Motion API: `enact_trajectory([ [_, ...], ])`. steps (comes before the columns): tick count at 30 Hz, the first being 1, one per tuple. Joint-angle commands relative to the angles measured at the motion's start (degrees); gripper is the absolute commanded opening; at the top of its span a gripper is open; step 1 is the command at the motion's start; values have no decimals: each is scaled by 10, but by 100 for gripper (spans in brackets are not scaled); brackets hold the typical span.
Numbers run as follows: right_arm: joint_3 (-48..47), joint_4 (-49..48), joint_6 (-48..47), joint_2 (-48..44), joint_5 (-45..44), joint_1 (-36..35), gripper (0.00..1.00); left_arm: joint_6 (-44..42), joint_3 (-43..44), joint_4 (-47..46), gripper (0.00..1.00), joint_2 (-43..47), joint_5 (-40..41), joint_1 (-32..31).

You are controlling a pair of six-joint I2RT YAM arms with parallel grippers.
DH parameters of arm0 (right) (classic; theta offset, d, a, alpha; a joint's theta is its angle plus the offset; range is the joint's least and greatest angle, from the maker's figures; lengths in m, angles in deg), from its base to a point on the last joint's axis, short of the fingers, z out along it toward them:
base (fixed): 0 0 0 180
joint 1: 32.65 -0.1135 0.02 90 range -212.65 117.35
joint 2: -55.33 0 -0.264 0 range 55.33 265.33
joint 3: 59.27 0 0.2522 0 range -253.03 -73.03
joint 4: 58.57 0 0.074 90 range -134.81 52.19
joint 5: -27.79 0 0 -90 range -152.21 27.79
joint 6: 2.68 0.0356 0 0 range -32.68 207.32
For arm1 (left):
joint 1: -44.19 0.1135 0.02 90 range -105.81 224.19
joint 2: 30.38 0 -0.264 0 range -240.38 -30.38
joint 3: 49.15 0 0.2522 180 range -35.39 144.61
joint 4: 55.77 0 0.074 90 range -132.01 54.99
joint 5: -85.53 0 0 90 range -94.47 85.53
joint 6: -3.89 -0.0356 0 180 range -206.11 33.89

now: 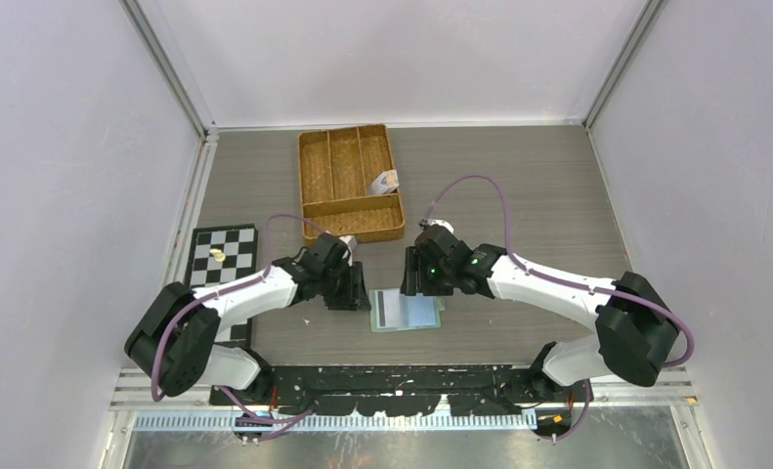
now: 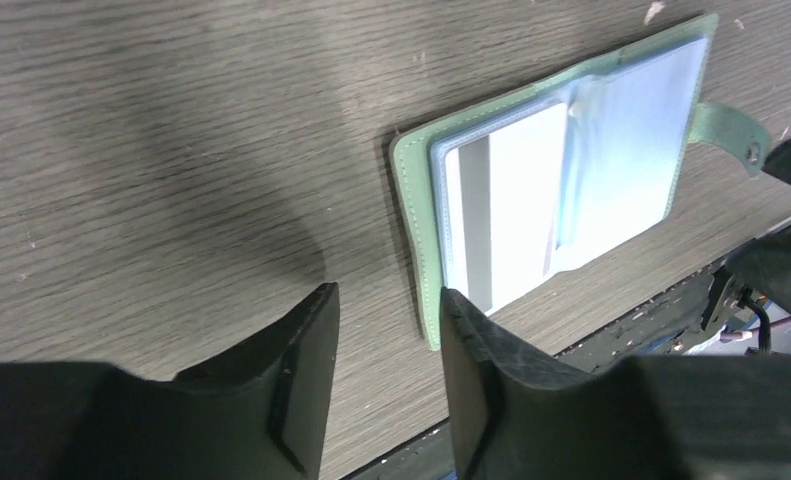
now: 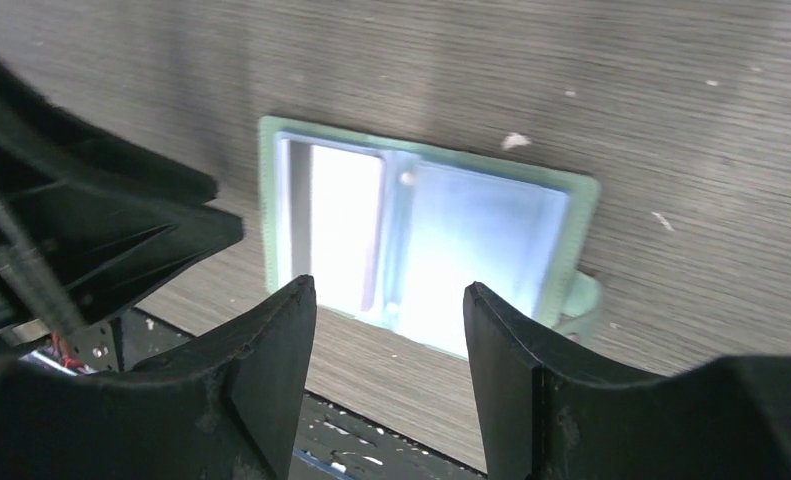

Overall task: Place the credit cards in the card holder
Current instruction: Insert the credit card into the card holder.

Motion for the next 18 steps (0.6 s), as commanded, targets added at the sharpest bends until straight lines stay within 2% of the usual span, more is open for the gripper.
enact_trajectory([
  [1, 17, 30, -7, -20, -9, 26, 60, -18, 36, 15, 46, 24, 12, -1],
  [4, 35, 10, -6, -24, 28, 40, 56, -16, 44, 5, 48, 20, -4, -1],
  [7, 52, -17, -2, -25, 61, 49, 53, -9, 47, -9, 42, 8, -19, -1],
  [18, 87, -58, 0, 4, 93, 69, 47, 3, 33, -29, 42, -20, -28, -1],
])
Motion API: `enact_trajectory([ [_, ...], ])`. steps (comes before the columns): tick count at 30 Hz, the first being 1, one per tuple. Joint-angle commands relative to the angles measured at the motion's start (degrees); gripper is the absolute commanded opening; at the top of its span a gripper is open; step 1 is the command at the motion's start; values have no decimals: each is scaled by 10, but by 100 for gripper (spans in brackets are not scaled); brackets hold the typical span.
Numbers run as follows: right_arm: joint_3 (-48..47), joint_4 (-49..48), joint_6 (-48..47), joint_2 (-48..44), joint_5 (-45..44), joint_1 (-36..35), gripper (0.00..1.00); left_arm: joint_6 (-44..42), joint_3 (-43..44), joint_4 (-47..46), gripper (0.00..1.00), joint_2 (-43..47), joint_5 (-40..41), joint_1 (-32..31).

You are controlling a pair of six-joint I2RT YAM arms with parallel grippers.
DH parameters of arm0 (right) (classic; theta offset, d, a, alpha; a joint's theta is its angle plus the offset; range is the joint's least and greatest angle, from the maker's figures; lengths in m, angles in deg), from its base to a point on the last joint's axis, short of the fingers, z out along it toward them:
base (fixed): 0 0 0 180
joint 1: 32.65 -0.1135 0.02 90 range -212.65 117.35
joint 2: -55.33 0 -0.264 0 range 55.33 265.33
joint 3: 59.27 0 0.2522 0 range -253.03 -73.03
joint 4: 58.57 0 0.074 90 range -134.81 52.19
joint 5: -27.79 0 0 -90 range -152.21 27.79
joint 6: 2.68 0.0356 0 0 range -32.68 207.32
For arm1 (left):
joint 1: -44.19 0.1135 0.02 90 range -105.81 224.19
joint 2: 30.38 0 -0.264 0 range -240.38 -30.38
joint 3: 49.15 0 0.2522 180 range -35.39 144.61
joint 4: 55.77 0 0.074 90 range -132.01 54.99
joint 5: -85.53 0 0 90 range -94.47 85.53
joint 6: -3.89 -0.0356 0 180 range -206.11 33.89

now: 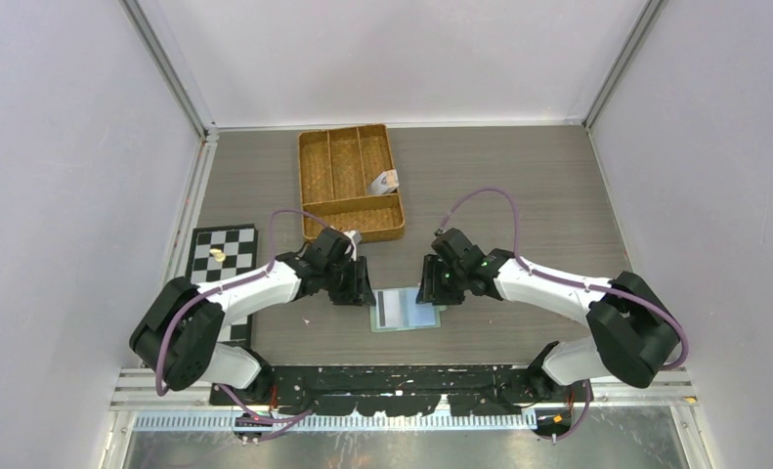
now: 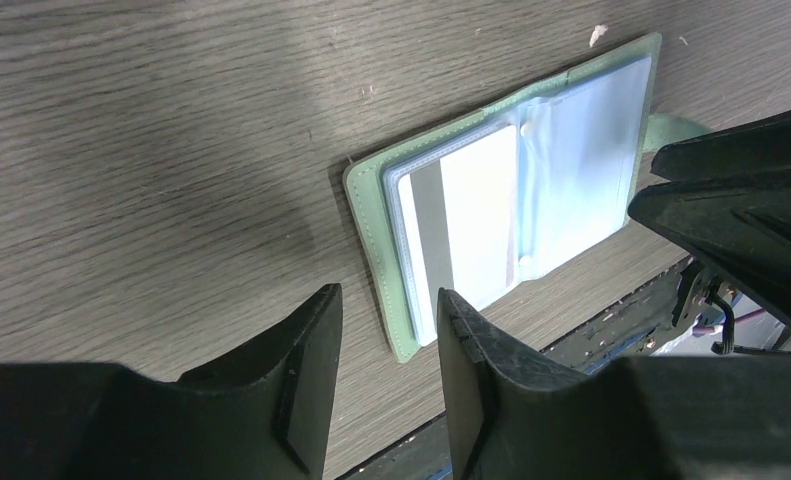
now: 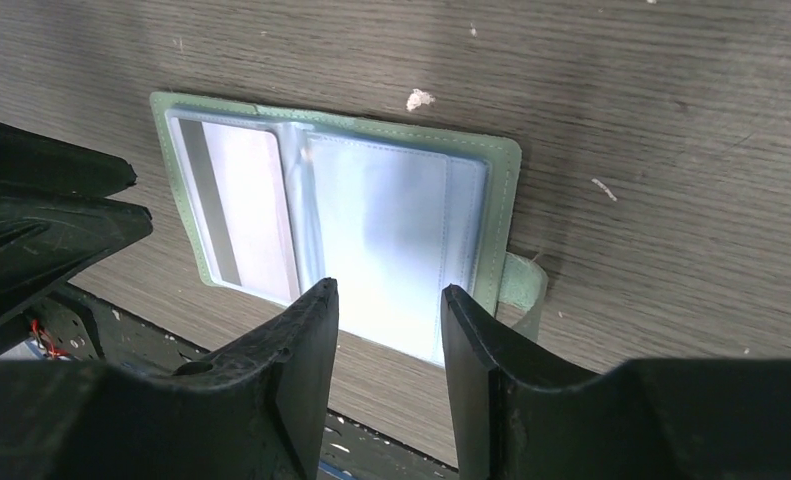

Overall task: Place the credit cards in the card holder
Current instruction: Insert the credit card into the card holder.

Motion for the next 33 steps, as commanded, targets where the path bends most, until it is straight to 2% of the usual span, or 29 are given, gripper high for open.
enact_trajectory([
  [1, 13, -40, -1, 11, 22, 5, 47, 6, 1, -31, 41, -6, -11, -1],
  [12, 31, -79, 2, 40, 38, 5, 45, 9, -10, -45, 38, -19, -17, -2],
  [23, 45, -145, 38, 61, 76, 5, 42, 16, -28, -70, 31, -38, -26, -2],
  [33, 19, -107, 45, 15, 82, 5, 42, 17, -31, -69, 30, -24, -19, -1],
])
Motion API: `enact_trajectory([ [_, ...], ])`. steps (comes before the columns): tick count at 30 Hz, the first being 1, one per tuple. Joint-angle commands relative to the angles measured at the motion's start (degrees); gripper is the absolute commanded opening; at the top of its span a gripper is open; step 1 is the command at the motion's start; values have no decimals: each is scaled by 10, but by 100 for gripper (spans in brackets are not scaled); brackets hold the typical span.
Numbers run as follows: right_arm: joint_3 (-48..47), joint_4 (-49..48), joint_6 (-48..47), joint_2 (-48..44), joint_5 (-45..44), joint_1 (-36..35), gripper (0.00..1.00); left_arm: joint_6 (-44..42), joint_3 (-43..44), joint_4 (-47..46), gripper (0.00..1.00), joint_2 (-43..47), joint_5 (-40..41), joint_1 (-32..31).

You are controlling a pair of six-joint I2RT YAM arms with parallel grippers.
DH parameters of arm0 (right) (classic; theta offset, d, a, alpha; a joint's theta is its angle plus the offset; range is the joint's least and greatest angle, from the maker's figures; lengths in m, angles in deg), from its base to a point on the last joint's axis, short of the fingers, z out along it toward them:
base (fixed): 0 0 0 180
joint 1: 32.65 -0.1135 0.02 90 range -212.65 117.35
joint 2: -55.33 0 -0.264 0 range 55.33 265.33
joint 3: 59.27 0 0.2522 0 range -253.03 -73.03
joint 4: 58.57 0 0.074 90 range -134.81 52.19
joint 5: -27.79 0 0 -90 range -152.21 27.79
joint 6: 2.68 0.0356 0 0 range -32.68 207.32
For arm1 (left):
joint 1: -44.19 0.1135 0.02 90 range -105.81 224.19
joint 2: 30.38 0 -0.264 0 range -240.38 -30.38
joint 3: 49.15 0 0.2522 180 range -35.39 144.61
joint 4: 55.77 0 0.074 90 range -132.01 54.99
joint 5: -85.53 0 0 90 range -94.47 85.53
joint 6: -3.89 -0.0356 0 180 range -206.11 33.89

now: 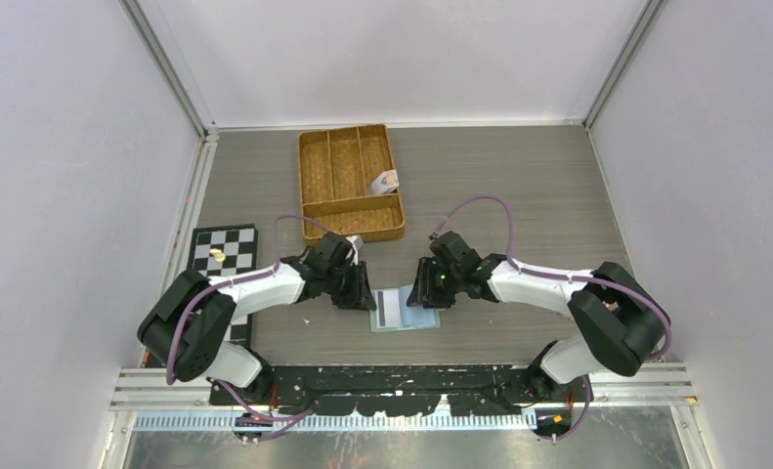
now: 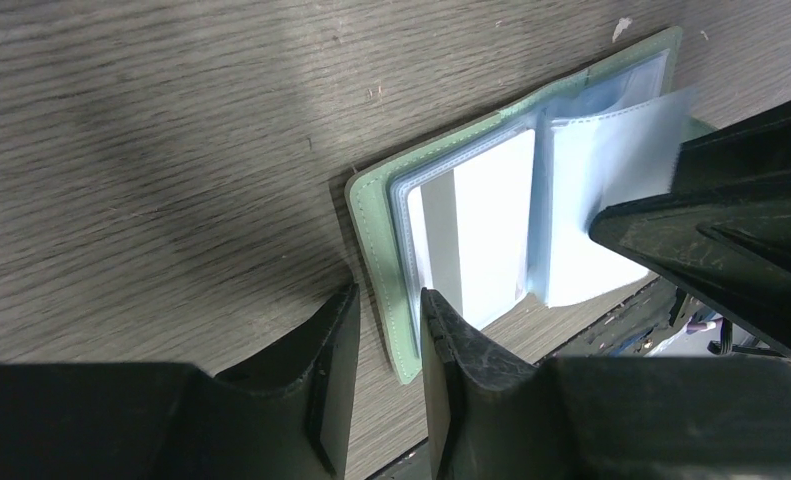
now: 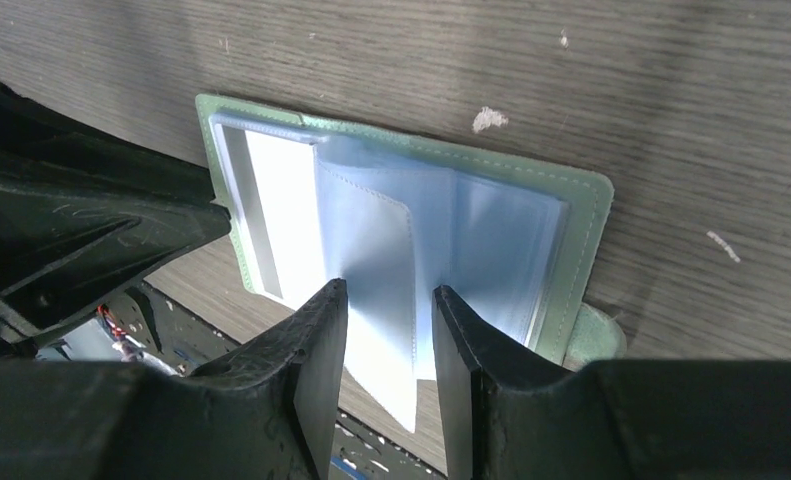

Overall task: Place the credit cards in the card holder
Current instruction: Insert the credit card into the card holder.

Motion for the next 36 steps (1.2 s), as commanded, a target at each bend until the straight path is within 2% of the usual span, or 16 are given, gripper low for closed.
enact_trajectory([
  [1, -20, 17, 8, -36, 7, -1, 42, 1, -7, -12, 30, 12, 4, -1],
  [14, -62, 6, 10, -6, 6, -36, 42, -6, -10, 7, 33, 37, 28, -2],
  [23, -107, -24, 10, 65, 24, -80, 42, -15, -25, 35, 44, 82, 79, 1],
  [28, -121, -22, -3, 45, 0, -96, 42, -25, -30, 60, 51, 111, 102, 13],
  [33, -171, 70, -65, 23, -59, -84, 54, -49, -3, 97, 53, 144, 134, 17],
  [36, -183, 93, -90, 20, -63, -52, 60, -79, 50, 125, 55, 146, 150, 18],
])
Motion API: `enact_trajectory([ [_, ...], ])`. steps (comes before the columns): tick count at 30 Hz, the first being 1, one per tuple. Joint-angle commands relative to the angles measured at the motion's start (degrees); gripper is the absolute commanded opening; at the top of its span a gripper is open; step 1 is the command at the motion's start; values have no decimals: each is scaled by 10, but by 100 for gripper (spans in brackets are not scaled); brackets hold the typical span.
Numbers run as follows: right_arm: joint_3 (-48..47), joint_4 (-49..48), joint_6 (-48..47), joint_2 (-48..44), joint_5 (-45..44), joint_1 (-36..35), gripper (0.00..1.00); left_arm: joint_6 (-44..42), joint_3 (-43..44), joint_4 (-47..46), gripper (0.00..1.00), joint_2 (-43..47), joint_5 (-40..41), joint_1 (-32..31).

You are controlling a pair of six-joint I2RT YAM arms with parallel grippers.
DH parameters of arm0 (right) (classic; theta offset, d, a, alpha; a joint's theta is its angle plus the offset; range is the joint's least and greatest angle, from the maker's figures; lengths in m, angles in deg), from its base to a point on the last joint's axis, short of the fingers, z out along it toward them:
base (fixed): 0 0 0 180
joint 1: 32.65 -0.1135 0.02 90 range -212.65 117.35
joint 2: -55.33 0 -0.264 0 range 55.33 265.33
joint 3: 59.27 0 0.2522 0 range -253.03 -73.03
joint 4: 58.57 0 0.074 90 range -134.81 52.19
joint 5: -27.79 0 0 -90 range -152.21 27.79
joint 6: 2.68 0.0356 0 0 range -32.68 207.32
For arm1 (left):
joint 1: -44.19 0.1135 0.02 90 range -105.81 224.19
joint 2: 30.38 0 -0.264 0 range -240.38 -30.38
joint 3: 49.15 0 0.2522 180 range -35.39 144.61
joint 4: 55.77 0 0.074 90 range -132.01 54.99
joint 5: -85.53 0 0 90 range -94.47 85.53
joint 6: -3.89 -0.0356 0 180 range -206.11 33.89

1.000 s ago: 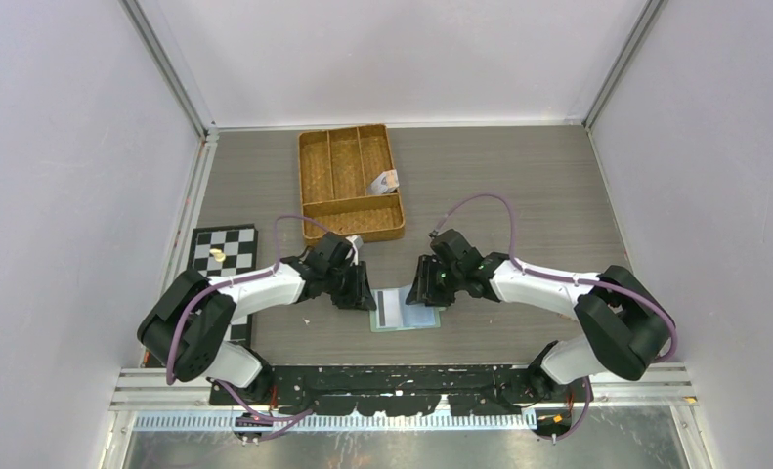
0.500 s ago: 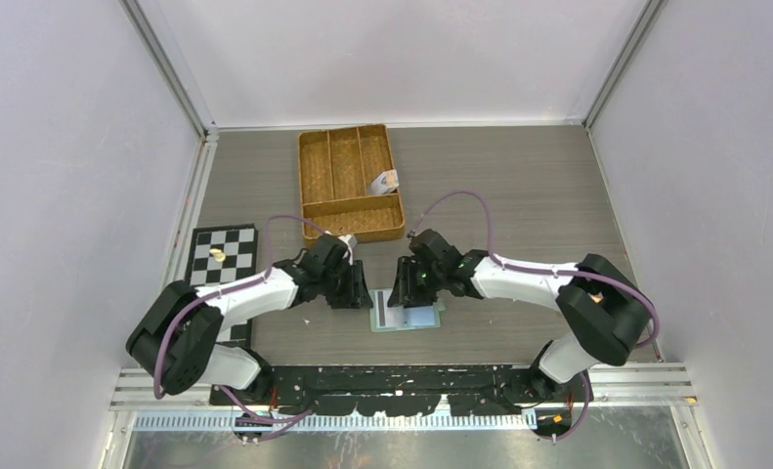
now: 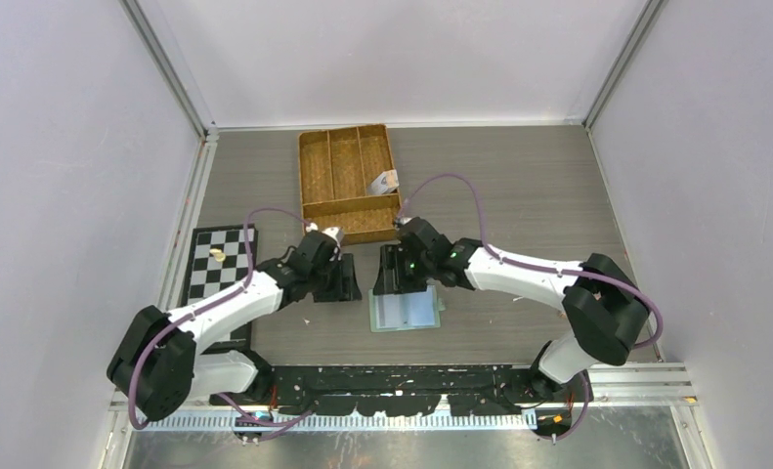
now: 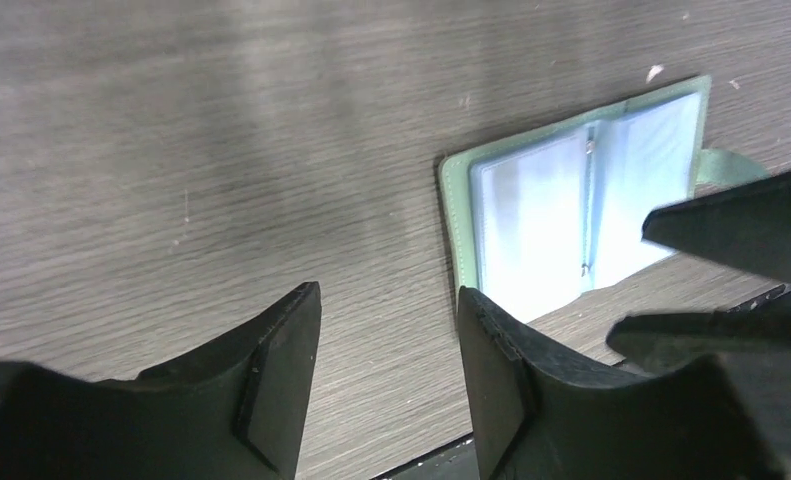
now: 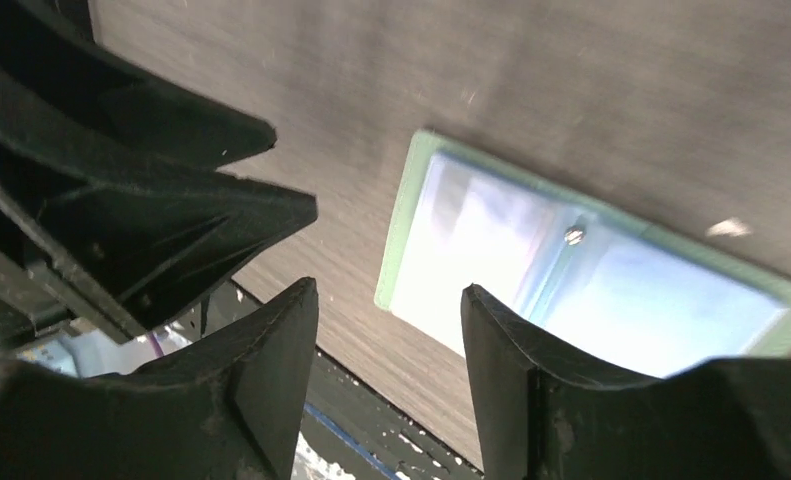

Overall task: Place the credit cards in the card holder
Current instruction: Insert the credit card into the card holder.

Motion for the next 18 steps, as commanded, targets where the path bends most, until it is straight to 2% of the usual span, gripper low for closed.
enact_trajectory([
  [1, -34, 43, -58, -34, -34, 47, 62, -58, 91, 45, 55, 9, 43, 3],
  [5, -32, 53, -86, -51, -28, 107, 70, -96, 193, 76, 59, -43, 52, 3],
  [10, -20, 56, -106, -88, -29, 171, 77, -120, 352, 112, 66, -162, 55, 5],
  [18, 26, 54, -113, -167, -36, 219, 84, -134, 583, 152, 74, -368, 103, 16],
])
